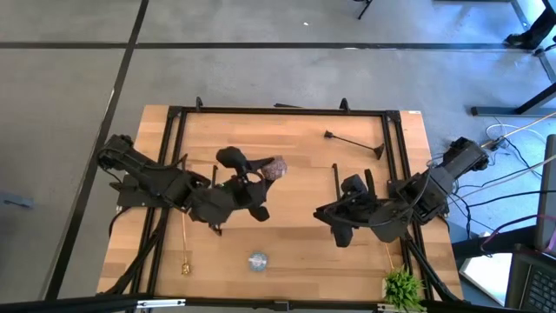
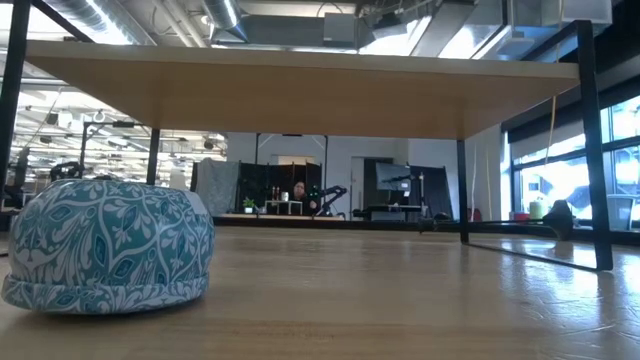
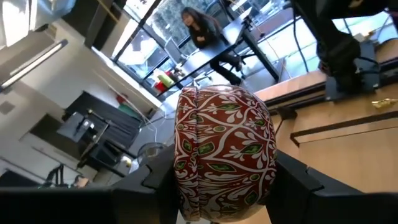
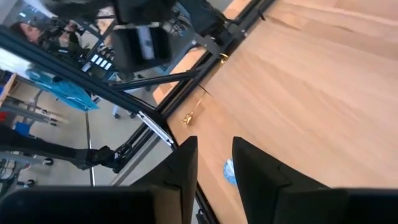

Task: Pick & Place candle stick holders
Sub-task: Put the red scented candle on the shelf

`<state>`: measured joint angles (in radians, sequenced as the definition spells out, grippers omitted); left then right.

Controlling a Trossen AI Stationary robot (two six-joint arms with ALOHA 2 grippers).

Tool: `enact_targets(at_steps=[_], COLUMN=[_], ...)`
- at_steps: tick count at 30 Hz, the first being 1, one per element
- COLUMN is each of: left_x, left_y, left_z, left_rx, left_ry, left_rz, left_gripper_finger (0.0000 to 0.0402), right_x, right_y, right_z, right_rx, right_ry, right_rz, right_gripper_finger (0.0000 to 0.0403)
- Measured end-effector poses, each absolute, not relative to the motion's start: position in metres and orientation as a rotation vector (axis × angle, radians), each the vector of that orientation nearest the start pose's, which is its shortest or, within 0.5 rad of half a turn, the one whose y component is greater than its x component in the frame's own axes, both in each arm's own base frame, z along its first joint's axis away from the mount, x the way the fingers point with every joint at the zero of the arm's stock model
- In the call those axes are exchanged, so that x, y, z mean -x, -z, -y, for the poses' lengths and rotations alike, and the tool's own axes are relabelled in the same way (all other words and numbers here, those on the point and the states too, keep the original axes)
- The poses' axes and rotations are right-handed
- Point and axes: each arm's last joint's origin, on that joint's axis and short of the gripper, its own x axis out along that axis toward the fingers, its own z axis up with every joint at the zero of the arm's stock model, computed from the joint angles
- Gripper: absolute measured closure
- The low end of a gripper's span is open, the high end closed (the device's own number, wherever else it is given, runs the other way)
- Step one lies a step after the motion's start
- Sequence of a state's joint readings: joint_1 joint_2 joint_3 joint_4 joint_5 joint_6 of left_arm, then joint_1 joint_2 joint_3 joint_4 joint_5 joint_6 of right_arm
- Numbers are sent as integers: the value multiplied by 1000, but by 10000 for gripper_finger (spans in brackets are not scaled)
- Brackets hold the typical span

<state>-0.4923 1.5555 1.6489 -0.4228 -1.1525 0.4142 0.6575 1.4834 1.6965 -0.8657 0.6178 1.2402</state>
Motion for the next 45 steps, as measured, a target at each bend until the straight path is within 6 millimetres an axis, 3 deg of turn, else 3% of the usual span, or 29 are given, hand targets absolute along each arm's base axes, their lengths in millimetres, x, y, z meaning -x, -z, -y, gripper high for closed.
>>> enact_targets(at_steps=[6, 13, 22, 28, 35, 39, 45], left_x=[-300, -299, -297, -296, -295, -296, -308], left_y=[-408, -375, -375, -375, -373, -368, -348], left_z=[139, 147, 152, 151, 150, 151, 159], left_rx=[-704, -763, -825, -874, -938, -963, -1039], left_ry=[-642, -618, -661, -675, -678, -665, -625], left_rz=[-410, -458, -462, -483, -519, -541, -592], left_gripper_finger=[232, 232, 232, 232, 232, 232, 232], right_x=[-244, -250, -284, -307, -316, -314, -317], right_y=[-420, -423, -413, -379, -336, -342, -348], right_z=[-167, -167, -163, -146, -126, -120, -112], right_rx=[-885, -943, -1140, -1320, -1514, -1541, -1545], right_ry=[310, 261, 144, 133, 89, 20, 2], right_rz=[-464, -452, -218, -50, 111, 277, 296], right_gripper_finger=[298, 298, 291, 251, 182, 156, 146])
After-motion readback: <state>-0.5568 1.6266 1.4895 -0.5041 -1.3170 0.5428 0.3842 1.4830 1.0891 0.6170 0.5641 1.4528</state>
